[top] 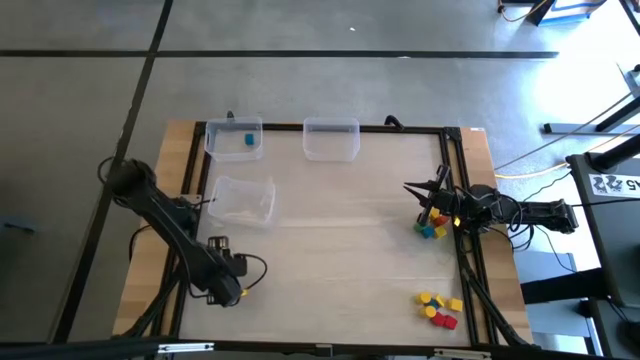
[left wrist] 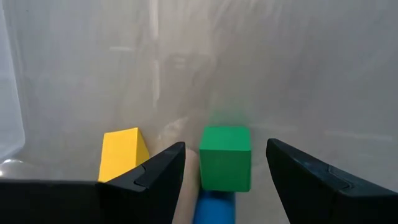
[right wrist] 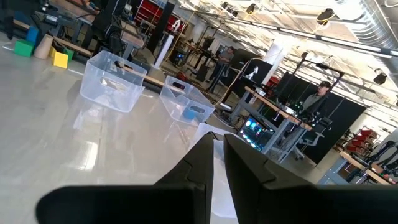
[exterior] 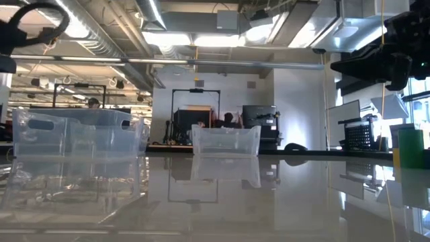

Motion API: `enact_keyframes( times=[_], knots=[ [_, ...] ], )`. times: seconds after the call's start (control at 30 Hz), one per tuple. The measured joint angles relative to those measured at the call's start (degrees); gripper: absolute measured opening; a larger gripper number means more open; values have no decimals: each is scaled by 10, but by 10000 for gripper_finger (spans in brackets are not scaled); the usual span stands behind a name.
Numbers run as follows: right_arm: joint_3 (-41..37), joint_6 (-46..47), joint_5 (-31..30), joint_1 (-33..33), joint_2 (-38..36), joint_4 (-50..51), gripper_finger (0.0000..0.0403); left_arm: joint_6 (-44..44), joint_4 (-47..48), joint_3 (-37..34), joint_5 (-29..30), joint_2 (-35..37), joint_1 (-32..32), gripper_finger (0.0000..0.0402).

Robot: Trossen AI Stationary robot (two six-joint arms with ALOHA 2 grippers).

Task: Sort blocks by size
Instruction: Put the green square game block into the top left transparent bin

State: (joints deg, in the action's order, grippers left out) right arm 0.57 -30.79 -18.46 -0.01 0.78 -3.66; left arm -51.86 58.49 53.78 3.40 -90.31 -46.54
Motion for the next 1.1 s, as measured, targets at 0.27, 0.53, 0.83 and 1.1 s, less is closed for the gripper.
enact_keyframes(
  times=[0.27, 0.53, 0.83, 1.1],
  knots=[
    [0, 0, 0, 0, 0, 0, 44, 25, 17, 0, -29, -30, 0, 223],
    [0, -6, 0, 0, 0, 0, 44, 70, 17, 0, -29, -55, 0, 206],
    [0, -12, -9, 0, 0, 0, 44, 124, 4, 1, -29, -67, 3, 130],
    [0, -12, -10, 0, 0, 0, 44, 157, 69, 43, -34, -41, 32, 132]
  ],
)
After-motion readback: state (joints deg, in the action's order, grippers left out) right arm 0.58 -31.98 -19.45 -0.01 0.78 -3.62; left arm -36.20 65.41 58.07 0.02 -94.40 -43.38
